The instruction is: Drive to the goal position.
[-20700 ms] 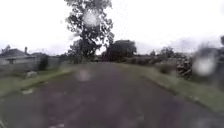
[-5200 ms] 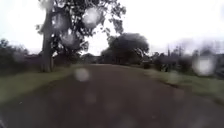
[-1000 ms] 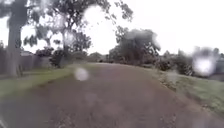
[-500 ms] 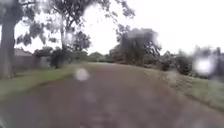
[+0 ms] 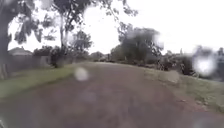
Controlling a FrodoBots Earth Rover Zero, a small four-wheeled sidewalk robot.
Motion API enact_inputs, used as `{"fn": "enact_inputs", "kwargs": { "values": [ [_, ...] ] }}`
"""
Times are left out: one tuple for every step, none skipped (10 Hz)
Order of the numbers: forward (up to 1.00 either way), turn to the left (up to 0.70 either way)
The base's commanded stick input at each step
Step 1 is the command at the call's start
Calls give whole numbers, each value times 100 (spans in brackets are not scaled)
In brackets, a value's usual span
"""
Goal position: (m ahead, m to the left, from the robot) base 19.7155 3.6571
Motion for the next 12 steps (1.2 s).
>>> {"fn": "enact_inputs", "kwargs": {
  "values": [
    [100, 0],
    [100, 0],
    [100, 0],
    [100, 0],
    [100, 0],
    [100, 0],
    [100, 0],
    [100, 0],
    [100, 0],
    [100, 0],
    [100, 0],
    [100, 0]
  ]
}}
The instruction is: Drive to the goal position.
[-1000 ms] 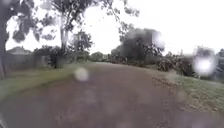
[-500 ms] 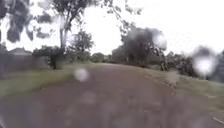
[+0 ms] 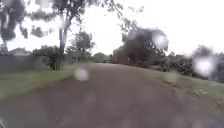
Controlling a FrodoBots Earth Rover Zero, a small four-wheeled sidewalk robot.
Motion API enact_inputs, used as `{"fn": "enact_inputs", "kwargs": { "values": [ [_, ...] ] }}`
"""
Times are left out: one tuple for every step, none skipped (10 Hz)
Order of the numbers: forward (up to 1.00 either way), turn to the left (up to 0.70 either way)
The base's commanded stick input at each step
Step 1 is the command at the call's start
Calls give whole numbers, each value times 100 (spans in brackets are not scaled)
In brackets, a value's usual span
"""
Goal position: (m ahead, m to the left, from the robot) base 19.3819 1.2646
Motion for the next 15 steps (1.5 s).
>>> {"fn": "enact_inputs", "kwargs": {
  "values": [
    [100, 0],
    [100, -11],
    [100, -22],
    [100, -34],
    [100, -37],
    [100, -33],
    [100, -29],
    [100, 0],
    [100, 0],
    [100, 0],
    [100, 0],
    [100, 0],
    [100, 0],
    [100, 0],
    [100, 0]
  ]
}}
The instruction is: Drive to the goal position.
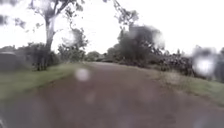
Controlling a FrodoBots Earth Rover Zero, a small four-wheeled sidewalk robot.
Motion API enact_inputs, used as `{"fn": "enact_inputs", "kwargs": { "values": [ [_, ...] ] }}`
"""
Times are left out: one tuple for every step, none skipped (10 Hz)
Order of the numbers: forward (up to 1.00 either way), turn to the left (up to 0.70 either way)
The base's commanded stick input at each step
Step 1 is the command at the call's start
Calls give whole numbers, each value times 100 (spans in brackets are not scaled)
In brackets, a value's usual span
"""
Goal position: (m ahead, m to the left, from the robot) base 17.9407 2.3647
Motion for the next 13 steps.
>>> {"fn": "enact_inputs", "kwargs": {
  "values": [
    [100, 0],
    [100, 0],
    [100, 0],
    [100, 0],
    [100, 0],
    [100, 0],
    [100, 0],
    [100, 0],
    [100, 0],
    [100, 0],
    [100, 0],
    [100, 0],
    [100, 0]
  ]
}}
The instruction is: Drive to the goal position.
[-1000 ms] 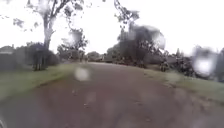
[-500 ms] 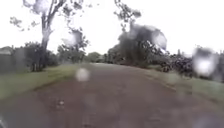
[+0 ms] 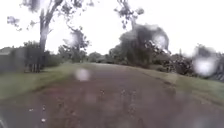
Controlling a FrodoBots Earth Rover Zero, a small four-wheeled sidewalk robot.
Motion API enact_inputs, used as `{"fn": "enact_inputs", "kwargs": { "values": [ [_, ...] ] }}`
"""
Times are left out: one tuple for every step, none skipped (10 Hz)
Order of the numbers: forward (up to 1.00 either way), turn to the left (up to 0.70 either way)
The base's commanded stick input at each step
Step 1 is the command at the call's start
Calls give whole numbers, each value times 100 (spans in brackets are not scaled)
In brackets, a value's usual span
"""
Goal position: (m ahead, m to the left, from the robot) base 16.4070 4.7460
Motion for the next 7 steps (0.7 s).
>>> {"fn": "enact_inputs", "kwargs": {
  "values": [
    [100, 0],
    [100, 0],
    [100, 0],
    [100, 0],
    [100, 0],
    [100, 0],
    [100, 0]
  ]
}}
